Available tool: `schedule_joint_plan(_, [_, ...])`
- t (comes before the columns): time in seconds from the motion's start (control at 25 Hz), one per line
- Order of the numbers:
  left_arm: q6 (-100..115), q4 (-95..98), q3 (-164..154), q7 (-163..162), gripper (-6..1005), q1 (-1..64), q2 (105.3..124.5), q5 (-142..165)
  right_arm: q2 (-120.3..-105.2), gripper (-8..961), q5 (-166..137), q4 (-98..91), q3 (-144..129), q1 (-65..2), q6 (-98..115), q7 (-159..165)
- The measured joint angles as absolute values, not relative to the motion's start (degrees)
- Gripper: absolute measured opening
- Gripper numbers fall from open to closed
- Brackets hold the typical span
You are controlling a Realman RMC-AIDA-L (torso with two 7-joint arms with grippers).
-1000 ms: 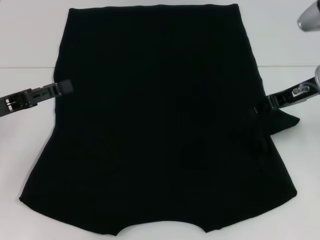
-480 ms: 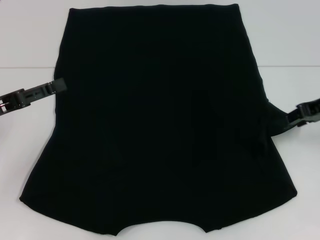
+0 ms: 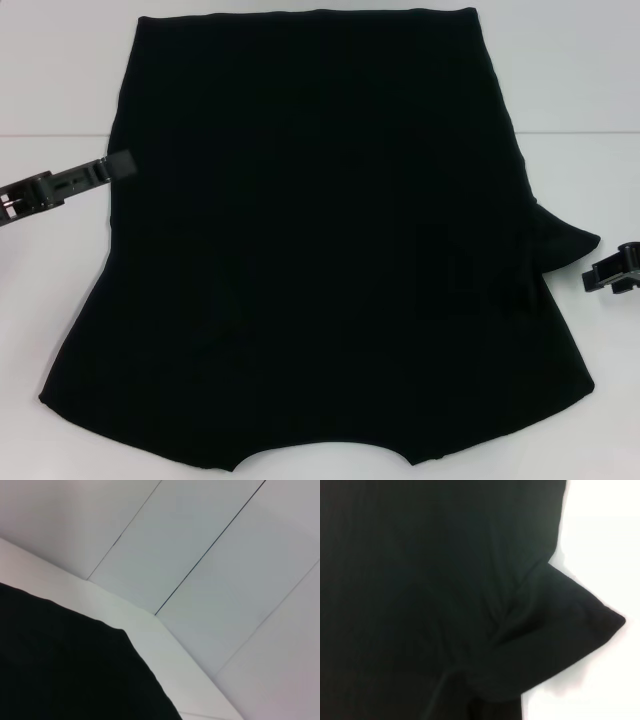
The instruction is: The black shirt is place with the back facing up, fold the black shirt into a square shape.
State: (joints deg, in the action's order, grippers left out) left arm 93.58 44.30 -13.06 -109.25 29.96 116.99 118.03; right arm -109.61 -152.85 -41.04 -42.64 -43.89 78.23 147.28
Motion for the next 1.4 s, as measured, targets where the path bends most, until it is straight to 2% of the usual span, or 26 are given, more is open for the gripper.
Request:
schedule_joint_plan(0.24, [93.8, 43.6, -13.1, -109.2, 911, 30.0, 117.00, 115.9, -110.93, 445, -152.8, -37.8, -42.7, -44.2, 71.0, 147.1])
schedule_joint_plan(0.64, [93.9, 42.9, -13.0, -109.0, 910, 29.6, 116.89, 114.4, -114.84, 446, -145.8, -39.0, -43.0, -47.0, 54.7, 139.7])
schedule_joint_plan(0.8, [93.9, 42.9, -13.0, -108.8, 910, 29.5, 116.90, 114.2, -115.81, 445, -144.0, -38.7, -43.2, -50.3, 49.6, 134.8])
schedule_joint_plan(0.96, [94.4, 43.0, -12.9, -108.7, 910, 28.8, 117.03, 114.1, -116.48, 445, -144.1, -42.0, -44.1, -51.7, 53.9, 134.7])
schedule_joint_plan(1.12, [97.5, 43.7, -12.1, -109.9, 910, 27.1, 116.67, 114.8, -116.06, 445, -144.2, -48.7, -44.1, -50.2, 63.6, 137.3])
schedule_joint_plan(1.4, [106.8, 53.8, -11.8, -122.5, 909, 24.4, 115.56, 130.8, -112.68, 446, -144.0, -53.8, -43.9, -50.0, 78.1, 145.3])
